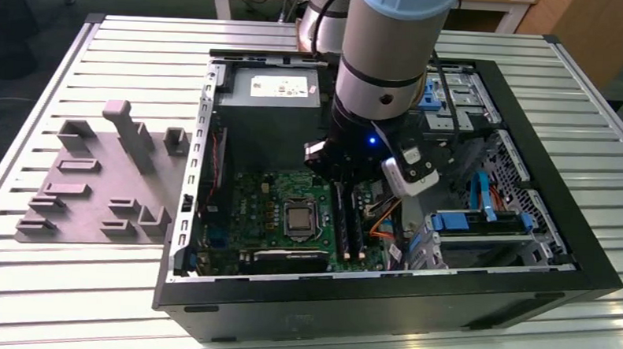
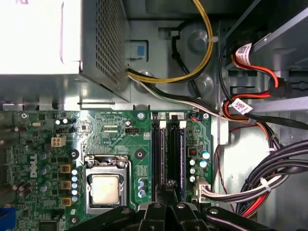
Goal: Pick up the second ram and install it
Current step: 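Press down the second ram until it locks into place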
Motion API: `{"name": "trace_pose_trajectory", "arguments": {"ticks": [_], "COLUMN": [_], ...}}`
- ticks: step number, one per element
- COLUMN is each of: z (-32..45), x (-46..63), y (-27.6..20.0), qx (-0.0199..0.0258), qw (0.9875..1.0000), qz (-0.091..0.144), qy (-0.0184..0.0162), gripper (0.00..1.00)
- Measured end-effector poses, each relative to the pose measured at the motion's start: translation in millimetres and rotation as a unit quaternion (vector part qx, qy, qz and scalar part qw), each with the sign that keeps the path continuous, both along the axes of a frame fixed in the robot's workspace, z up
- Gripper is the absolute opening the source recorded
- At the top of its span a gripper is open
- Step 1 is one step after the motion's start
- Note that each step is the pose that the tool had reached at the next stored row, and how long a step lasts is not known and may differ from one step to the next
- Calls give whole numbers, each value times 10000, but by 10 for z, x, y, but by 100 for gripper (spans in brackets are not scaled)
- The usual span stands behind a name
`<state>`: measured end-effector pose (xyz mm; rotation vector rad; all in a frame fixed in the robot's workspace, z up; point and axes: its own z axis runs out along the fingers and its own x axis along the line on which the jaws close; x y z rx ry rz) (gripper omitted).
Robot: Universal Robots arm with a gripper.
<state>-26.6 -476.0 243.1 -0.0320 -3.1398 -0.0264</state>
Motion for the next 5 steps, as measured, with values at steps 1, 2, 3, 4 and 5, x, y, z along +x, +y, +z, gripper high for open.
{"name": "trace_pose_trajectory", "arguments": {"ticks": [1, 2, 3, 4, 5], "z": [0, 1, 1, 1, 1], "x": [0, 0, 0, 0, 0], "y": [0, 0, 0, 0, 0], "qx": [0, 0, 0, 0, 0], "qw": [10000, 10000, 10000, 10000, 10000], "qz": [0, 0, 0, 0, 0], "qy": [0, 0, 1, 1, 0], "gripper": [11, 11, 11, 11, 11]}}
